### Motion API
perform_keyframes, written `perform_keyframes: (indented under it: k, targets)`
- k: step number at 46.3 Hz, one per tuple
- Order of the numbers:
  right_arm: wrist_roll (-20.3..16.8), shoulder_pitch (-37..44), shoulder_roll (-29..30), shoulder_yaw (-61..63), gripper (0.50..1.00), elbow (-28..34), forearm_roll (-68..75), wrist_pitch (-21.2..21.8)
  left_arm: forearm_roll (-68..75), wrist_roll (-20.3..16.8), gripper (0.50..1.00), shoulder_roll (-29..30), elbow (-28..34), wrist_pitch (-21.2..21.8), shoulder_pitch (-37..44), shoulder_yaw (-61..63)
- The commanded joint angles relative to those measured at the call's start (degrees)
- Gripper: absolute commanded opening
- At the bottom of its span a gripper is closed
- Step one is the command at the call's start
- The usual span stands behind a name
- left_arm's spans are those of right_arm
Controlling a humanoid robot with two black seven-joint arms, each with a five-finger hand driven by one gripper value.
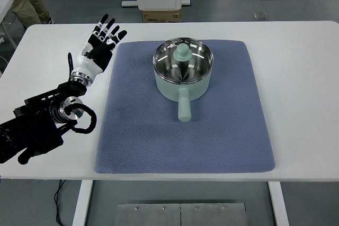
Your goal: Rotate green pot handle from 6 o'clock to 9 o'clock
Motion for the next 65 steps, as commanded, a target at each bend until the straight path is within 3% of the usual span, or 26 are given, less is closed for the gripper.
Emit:
perform_keyframes:
  k: [1, 65]
  targets:
    - [0.07, 0.00, 0.00, 0.00, 1.000, 0.00, 0.00, 0.00, 0.00, 0.00, 1.000, 0.00, -0.07, 0.00, 0.03, 0.00]
    - [-0.01, 0.00, 0.00, 0.00, 1.000, 0.00, 0.00, 0.00, 0.43, 0.00, 1.000, 0.00, -0.07, -0.44, -0.15, 0.17]
